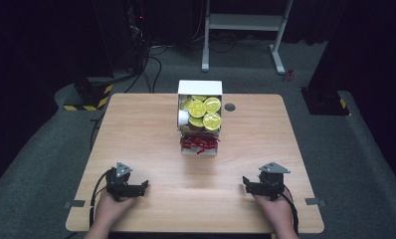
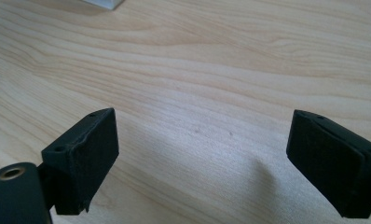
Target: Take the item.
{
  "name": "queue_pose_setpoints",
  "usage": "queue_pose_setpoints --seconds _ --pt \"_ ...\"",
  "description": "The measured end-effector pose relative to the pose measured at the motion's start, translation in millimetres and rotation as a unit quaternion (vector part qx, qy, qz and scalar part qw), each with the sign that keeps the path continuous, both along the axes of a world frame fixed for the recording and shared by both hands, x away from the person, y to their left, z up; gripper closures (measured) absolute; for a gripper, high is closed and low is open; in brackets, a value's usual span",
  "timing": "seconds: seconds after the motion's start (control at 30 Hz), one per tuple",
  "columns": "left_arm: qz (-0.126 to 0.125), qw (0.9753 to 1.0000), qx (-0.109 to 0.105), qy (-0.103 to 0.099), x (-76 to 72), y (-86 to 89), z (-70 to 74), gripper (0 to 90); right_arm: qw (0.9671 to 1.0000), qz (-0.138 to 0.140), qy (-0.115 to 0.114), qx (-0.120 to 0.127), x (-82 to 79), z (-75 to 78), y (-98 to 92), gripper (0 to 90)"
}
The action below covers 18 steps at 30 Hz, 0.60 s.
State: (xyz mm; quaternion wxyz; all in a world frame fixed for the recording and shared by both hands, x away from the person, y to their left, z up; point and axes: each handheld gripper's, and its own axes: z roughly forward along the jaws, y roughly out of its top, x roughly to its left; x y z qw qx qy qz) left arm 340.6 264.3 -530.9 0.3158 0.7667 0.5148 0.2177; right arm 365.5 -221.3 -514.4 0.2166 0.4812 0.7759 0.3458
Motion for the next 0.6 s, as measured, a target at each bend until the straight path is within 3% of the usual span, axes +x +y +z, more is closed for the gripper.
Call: queue_pose_setpoints --seconds 0.37,0.6 --pt "0.001 1.0 -0.001 0.0 -0.1 -0.1 0.0 0.3 0.9996 0.019 -0.021 0.006 -5.2 8.9 14.2 9.2" --pt "0.0 1.0 0.0 0.001 -0.1 0.1 0.1 0.4 0.9996 0.02 -0.019 0.0 -5.4 10.6 23.5 9.2"
